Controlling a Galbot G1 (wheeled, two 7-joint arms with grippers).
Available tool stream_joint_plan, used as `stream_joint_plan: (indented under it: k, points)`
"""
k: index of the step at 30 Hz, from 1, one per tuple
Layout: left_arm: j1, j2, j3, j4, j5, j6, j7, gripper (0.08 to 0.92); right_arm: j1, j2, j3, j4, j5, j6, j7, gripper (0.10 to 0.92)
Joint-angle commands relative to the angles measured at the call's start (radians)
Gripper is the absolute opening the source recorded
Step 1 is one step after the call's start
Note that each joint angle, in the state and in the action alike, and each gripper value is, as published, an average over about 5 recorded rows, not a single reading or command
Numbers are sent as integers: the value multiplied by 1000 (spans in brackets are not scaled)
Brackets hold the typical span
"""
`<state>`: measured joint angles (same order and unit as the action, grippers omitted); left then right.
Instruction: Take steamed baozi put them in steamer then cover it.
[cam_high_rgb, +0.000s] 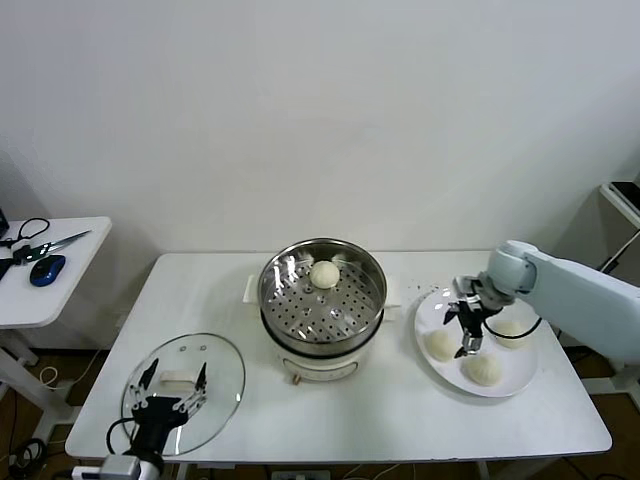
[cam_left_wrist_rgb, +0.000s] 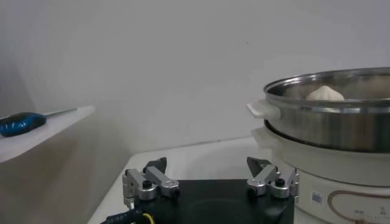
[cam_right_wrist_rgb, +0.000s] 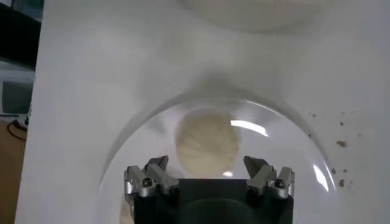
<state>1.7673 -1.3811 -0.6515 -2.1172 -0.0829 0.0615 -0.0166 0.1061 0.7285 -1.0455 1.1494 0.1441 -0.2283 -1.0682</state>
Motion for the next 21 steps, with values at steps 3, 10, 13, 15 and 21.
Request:
stream_joint_plan:
  k: [3,10,13,15,21]
  points:
    - [2,0,1,4,3,-3,0,823,-64,52,74,-69,-36,-1,1,823]
    - [5,1,-4,8,2,-7,0,823,-62,69,70,-94,-46,7,-11,823]
    - [4,1,-4,9,2,-7,0,823,-63,72,68,-97,-44,9,-16,823]
    - [3,0,-4,9,2,-6,0,823,-64,73,68,-97,-43,10,-18,822]
    - [2,1,-4,8,2,-5,0,823,-60,71,67,-93,-39,13,-23,777]
